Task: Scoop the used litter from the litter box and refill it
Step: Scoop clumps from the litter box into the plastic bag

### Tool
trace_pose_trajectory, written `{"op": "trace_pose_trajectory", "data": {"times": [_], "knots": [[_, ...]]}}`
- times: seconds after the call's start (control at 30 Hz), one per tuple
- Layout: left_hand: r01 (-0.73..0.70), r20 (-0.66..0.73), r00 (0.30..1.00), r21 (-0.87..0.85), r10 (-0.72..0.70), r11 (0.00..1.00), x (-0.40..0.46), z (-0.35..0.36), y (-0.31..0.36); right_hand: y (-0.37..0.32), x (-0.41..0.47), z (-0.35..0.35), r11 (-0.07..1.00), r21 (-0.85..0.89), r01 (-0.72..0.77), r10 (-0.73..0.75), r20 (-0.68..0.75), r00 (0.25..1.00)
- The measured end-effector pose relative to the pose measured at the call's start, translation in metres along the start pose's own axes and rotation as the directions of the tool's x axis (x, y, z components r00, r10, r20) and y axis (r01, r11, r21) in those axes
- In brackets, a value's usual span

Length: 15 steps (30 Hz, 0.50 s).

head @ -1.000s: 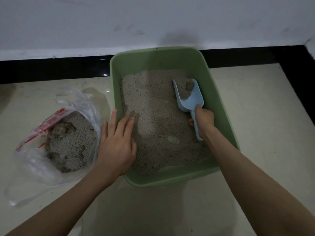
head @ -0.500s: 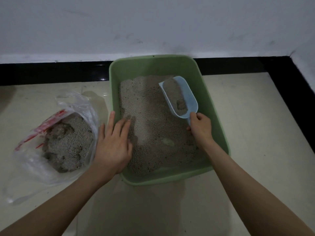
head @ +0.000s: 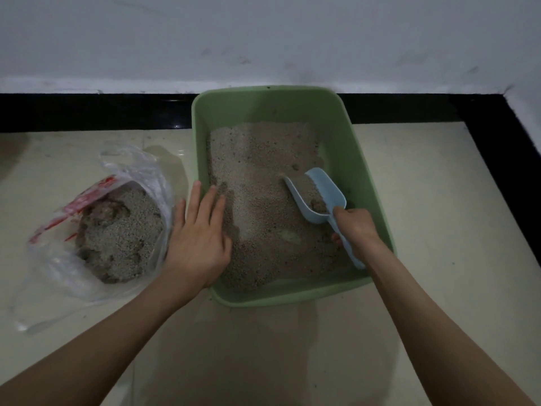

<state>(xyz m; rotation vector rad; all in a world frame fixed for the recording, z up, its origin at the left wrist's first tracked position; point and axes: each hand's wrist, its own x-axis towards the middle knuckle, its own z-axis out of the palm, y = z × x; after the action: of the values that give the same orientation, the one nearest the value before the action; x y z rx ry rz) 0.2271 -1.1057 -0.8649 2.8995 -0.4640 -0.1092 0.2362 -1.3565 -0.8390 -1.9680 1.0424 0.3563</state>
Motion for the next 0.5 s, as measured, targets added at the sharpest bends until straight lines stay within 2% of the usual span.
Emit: {"op": "trace_pose_trajectory", "data": {"times": [0.23, 0.37, 0.5], "knots": [[0.01, 0.02, 1.0, -0.009, -0.009, 1.0, 0.001, -0.004, 0.001, -0.039, 0.026, 0.033, 0.989, 0.142, -0.032, 0.026, 0.046, 0.999], [0.001, 0.001, 1.0, -0.051, -0.001, 0.999, -0.001, -0.005, -0.001, -0.045, 0.028, 0.049, 0.97, 0.238, -0.04, 0.035, 0.027, 0.999], [-0.006, 0.008, 1.0, -0.038, 0.006, 0.999, -0.001, -0.004, -0.003, -0.033, 0.025, 0.05, 0.966, 0.257, 0.008, -0.002, -0.025, 1.0]]}}
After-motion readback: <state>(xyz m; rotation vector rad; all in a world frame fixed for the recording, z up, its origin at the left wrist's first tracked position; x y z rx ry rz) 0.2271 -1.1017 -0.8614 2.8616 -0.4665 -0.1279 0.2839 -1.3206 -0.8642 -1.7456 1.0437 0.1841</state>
